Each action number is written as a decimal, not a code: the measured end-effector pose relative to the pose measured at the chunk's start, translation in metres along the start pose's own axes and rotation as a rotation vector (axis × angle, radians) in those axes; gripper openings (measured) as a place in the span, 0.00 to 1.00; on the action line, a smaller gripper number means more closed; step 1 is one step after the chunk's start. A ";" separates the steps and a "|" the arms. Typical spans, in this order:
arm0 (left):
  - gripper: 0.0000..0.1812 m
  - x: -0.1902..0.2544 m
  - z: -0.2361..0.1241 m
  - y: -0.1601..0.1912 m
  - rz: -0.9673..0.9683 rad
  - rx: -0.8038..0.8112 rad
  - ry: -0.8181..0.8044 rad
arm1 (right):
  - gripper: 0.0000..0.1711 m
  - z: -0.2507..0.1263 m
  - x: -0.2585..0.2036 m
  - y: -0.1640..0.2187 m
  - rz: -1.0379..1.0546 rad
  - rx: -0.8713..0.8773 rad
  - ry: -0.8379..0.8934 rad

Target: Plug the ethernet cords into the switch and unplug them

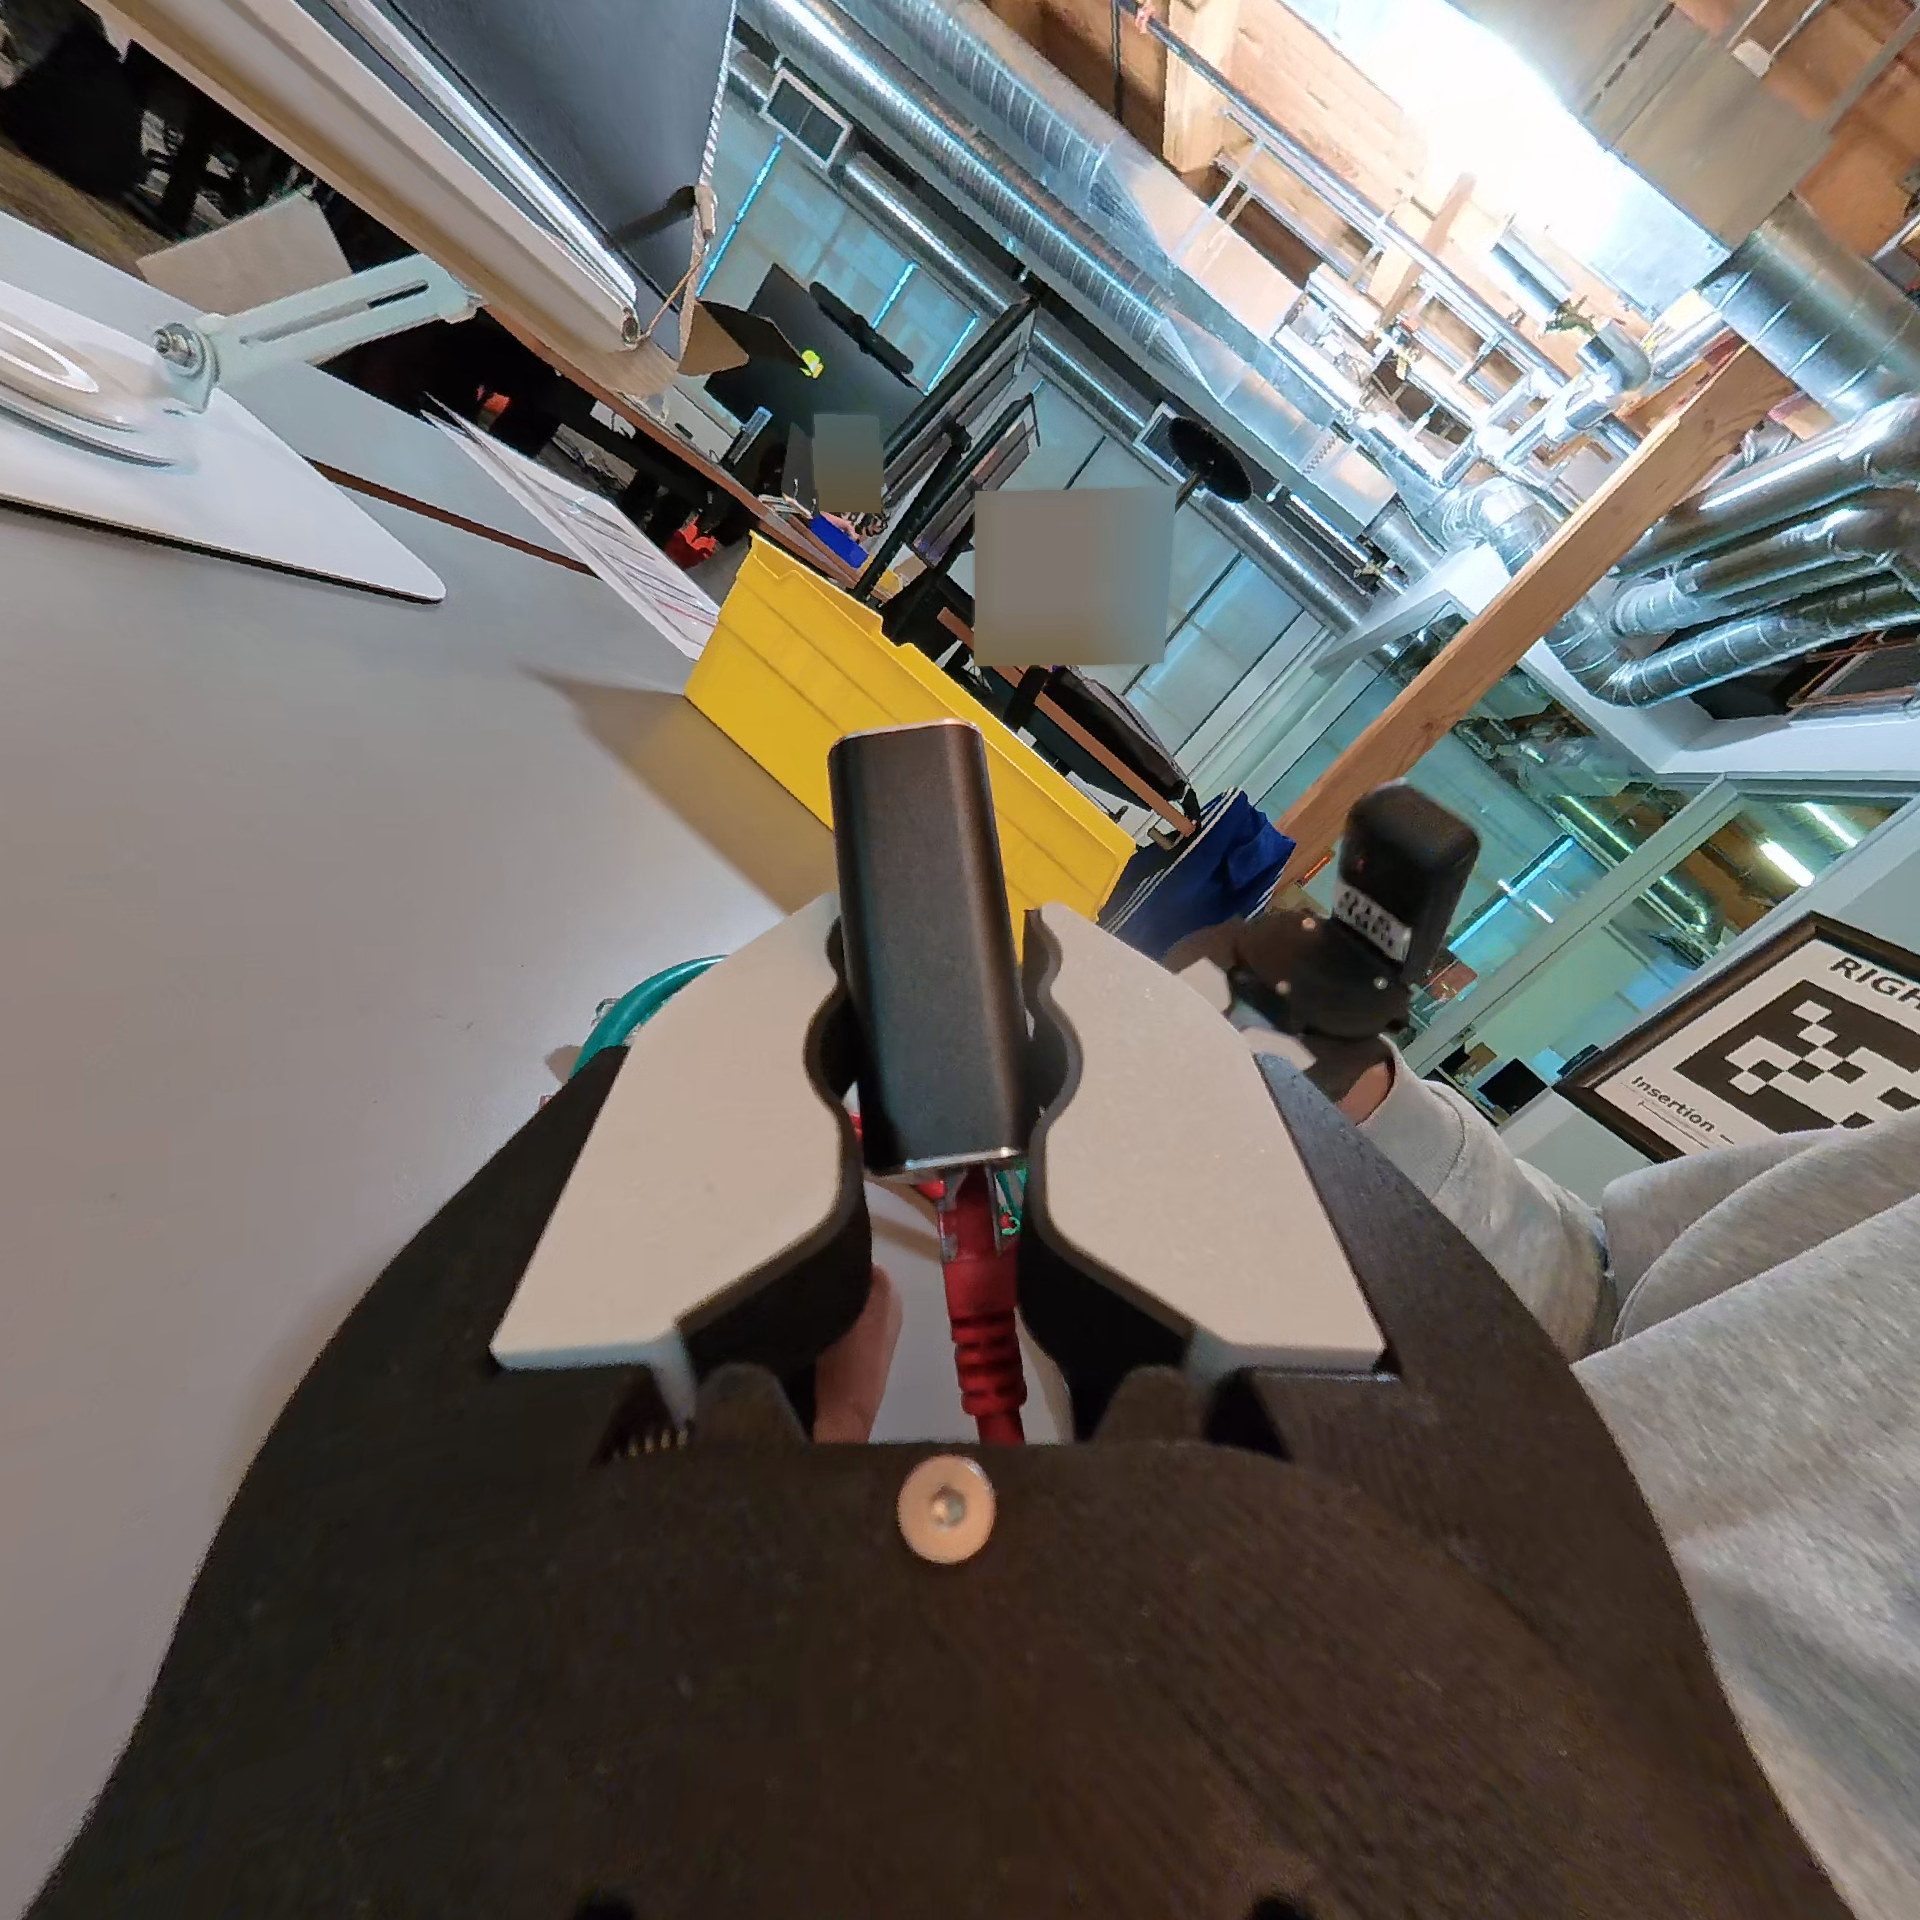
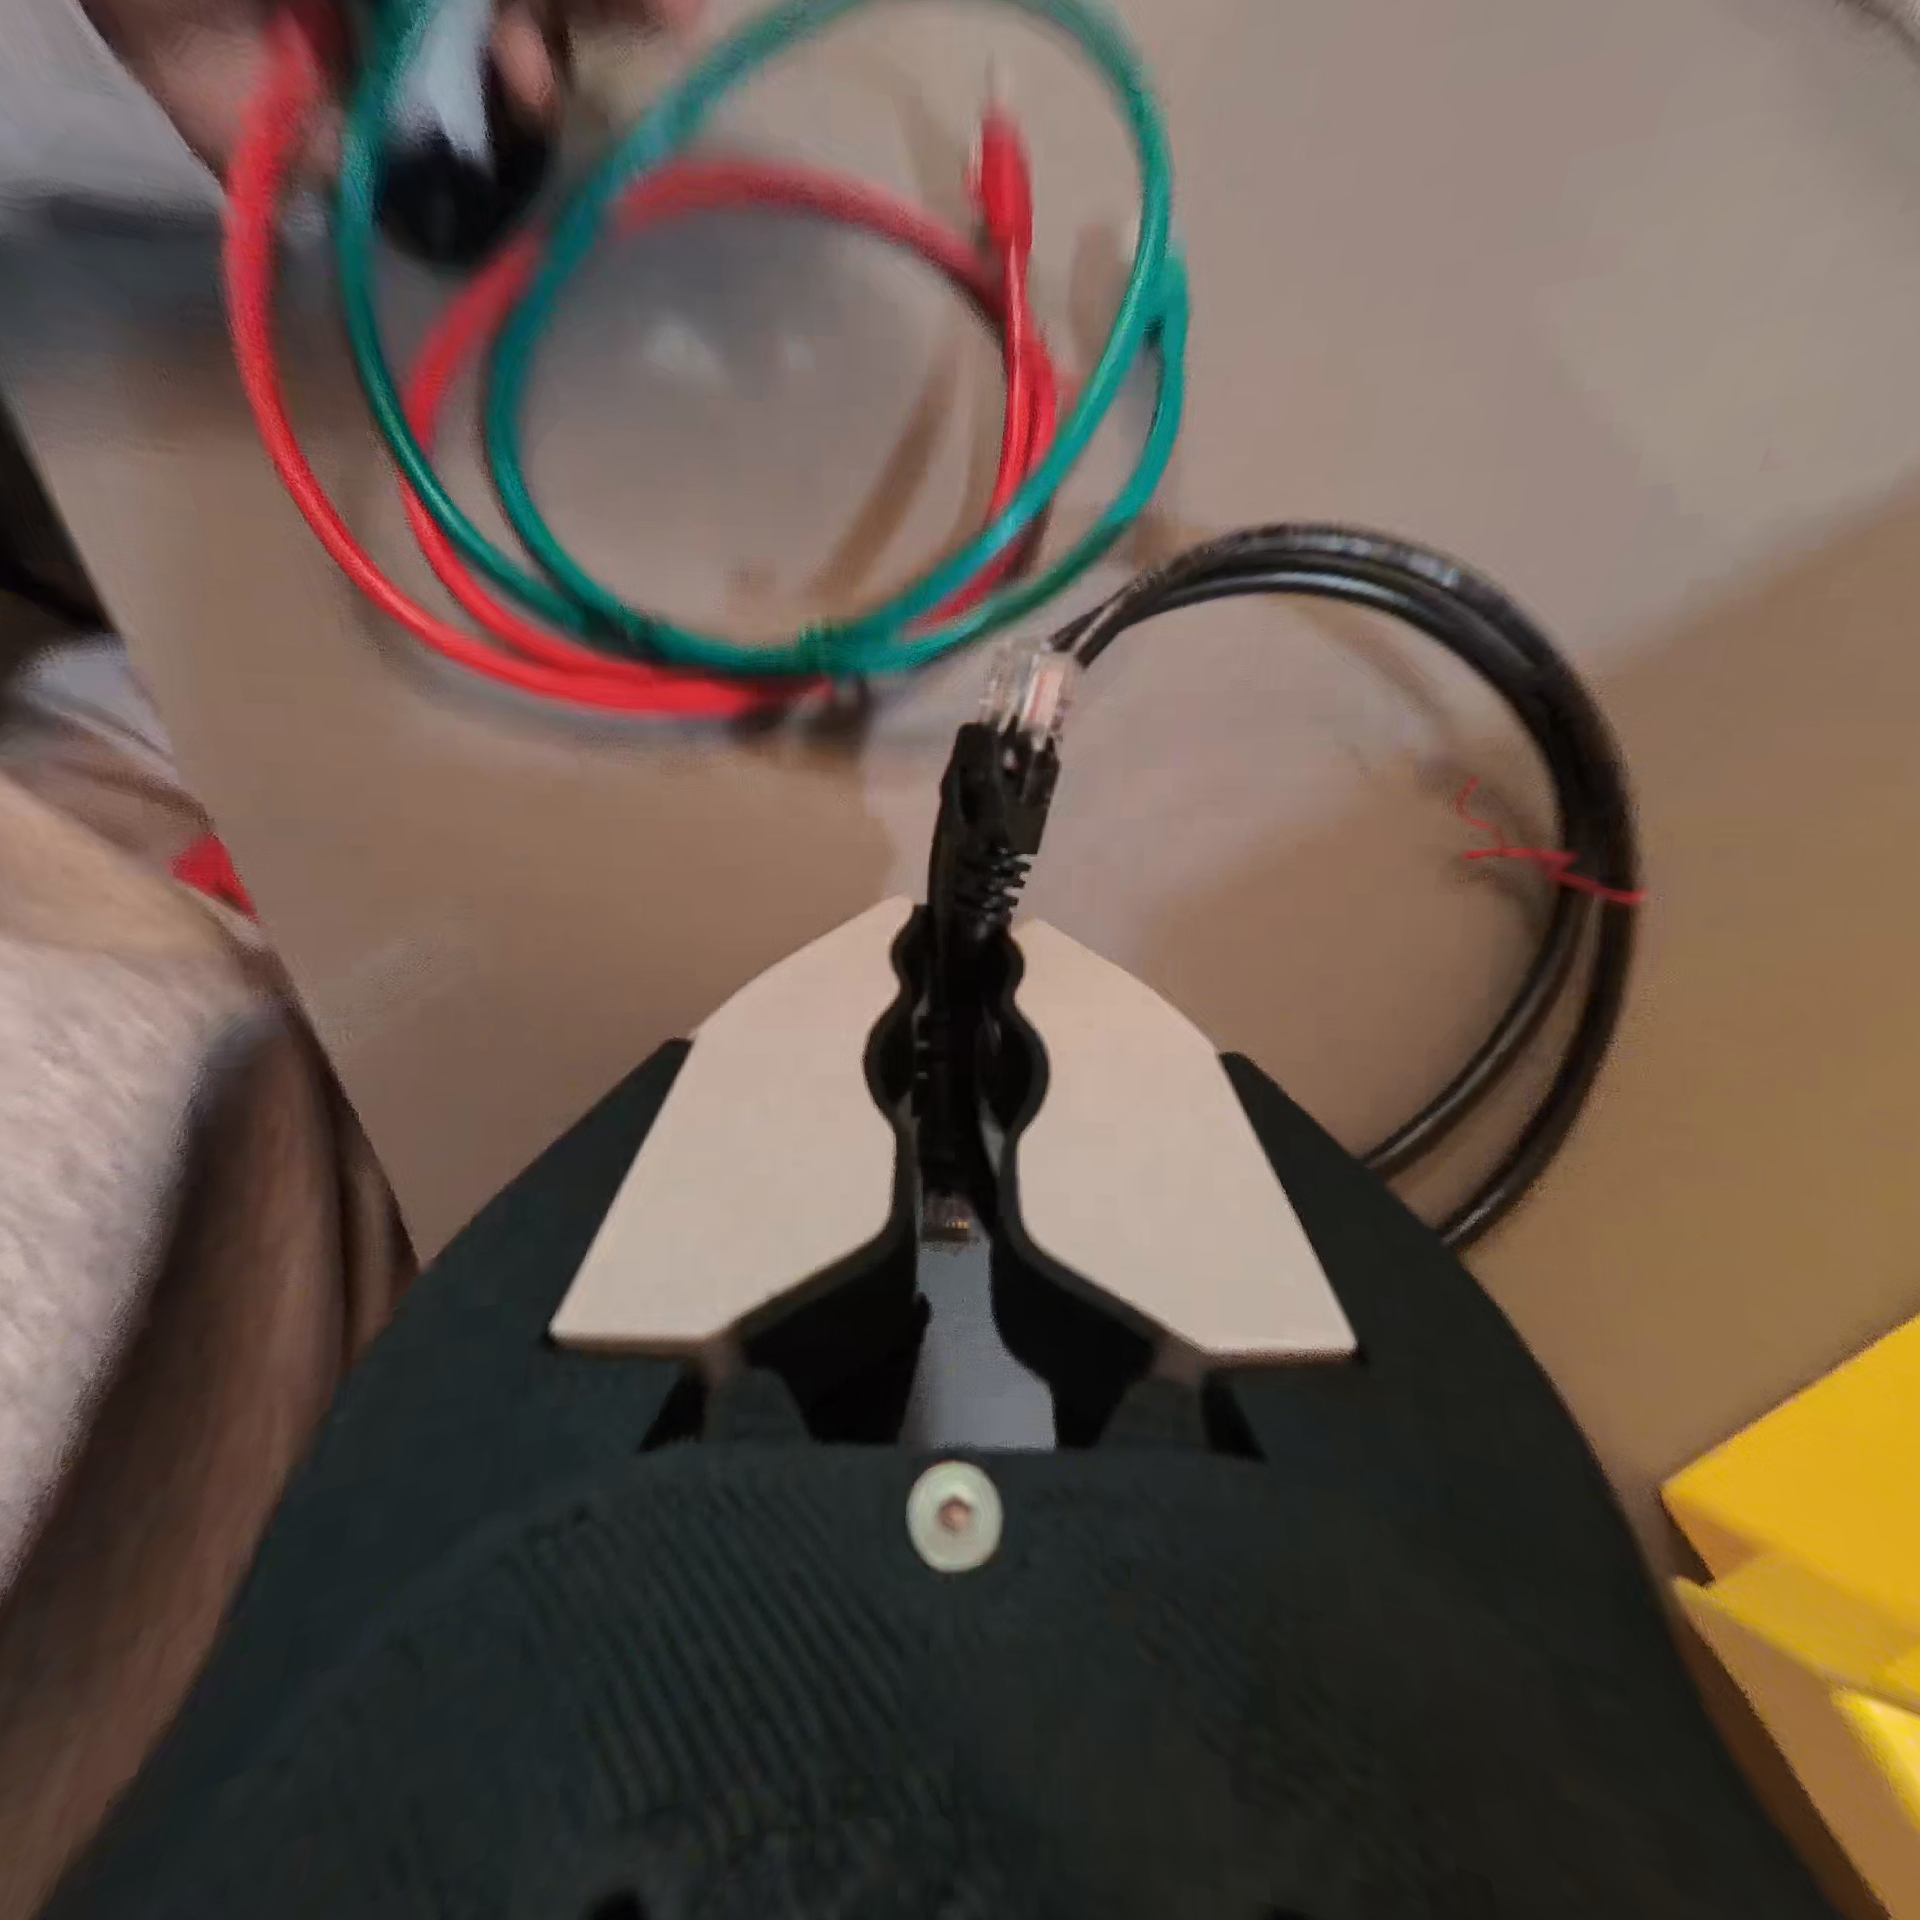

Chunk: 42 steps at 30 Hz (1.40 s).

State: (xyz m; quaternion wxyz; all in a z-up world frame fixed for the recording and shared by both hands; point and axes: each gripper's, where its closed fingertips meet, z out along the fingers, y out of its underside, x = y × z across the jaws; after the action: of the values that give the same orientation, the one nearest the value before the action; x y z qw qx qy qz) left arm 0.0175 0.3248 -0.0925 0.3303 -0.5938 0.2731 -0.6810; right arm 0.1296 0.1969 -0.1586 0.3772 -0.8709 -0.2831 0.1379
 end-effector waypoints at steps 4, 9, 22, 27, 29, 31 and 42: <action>0.15 0.000 0.000 0.000 -0.001 -0.002 0.002 | 0.06 -0.052 0.000 -0.064 0.063 0.421 -0.040; 0.15 -0.001 0.000 0.000 -0.015 0.004 0.003 | 0.06 -0.148 0.034 -0.101 0.004 0.783 0.255; 0.15 0.000 0.001 0.002 -0.022 -0.002 0.005 | 0.06 -0.161 0.168 0.003 0.108 0.549 0.749; 0.15 0.001 0.002 0.003 -0.030 -0.005 0.014 | 0.06 -0.142 0.187 0.025 0.174 0.474 0.729; 0.15 0.001 0.002 0.003 -0.033 -0.002 0.016 | 0.07 -0.131 0.191 0.035 0.195 0.419 0.712; 0.15 0.002 0.002 0.002 -0.032 0.000 0.016 | 0.25 -0.123 0.191 0.040 0.208 0.377 0.693; 0.15 0.001 0.002 0.002 -0.037 0.000 0.016 | 0.34 -0.161 0.133 -0.027 0.030 0.685 0.763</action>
State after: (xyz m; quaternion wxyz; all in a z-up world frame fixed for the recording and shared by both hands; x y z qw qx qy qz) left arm 0.0197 0.3226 -0.0934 0.3156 -0.5934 0.2645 -0.6916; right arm 0.2989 0.1976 -0.0331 0.7154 -0.6897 -0.0510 -0.0997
